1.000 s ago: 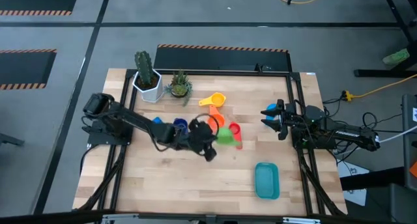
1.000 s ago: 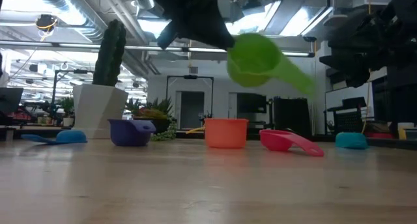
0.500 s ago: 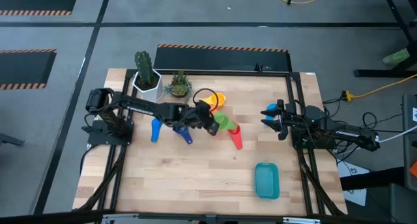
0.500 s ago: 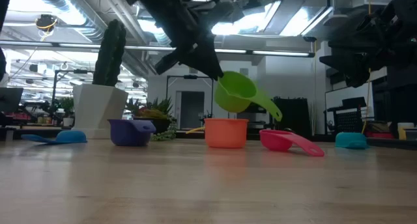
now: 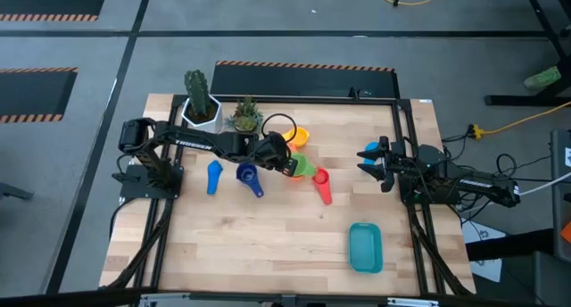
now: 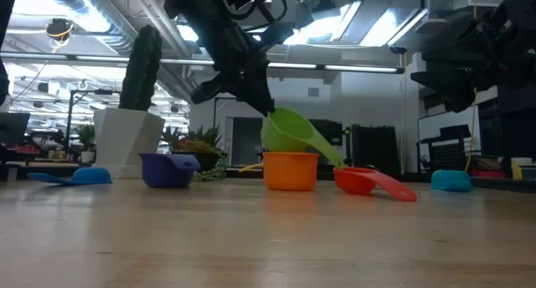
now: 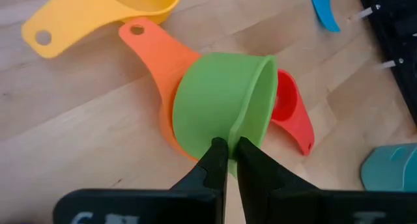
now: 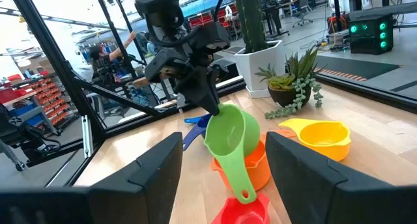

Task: Nest measuring cups in basket
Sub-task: Stack the green measuring cup on top of the orange measuring cup

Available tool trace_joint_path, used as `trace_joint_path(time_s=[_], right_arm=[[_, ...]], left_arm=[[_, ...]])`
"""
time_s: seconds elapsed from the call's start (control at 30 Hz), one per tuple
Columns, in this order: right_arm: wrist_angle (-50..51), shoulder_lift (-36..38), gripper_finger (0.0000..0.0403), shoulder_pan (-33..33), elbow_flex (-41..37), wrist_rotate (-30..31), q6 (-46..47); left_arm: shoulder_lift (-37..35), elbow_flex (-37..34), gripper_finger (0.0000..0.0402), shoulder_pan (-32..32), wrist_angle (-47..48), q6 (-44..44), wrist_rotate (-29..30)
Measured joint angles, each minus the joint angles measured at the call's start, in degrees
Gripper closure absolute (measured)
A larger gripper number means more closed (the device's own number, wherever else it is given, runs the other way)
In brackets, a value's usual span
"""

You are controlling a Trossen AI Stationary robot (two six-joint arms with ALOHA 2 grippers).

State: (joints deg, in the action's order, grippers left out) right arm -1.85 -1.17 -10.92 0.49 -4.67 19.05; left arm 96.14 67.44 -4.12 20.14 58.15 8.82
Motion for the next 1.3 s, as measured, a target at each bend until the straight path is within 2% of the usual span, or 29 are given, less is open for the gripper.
trace_joint_path(time_s=[0.17,0.63,0.73,0.93,1.1,1.3], right_arm=[[0.00,0.00,0.0178,0.00,0.00,0.00,0.15],[0.00,0.00,0.0178,0.00,0.00,0.00,0.17],[-0.03,0.00,0.0178,0.00,0.00,-0.37,0.17],[-5.76,-0.02,0.0178,0.53,0.00,-5.88,0.14],[-13.08,-0.30,0.0178,3.05,0.15,-5.64,-1.42],[-12.96,-5.21,0.0178,6.86,4.27,-1.59,-4.29]], left_arm=[[0.00,0.00,0.0379,0.00,-0.02,-0.01,0.02],[0.00,0.00,0.0307,0.00,-0.02,-0.39,0.66],[0.00,0.00,0.0304,0.00,0.24,-4.18,0.70],[0.00,0.00,0.0303,0.00,0.28,-14.83,2.30],[0.00,0.00,0.0305,0.00,0.44,-18.25,7.44],[0.00,0.00,0.0308,-0.12,3.77,-19.78,9.64]])
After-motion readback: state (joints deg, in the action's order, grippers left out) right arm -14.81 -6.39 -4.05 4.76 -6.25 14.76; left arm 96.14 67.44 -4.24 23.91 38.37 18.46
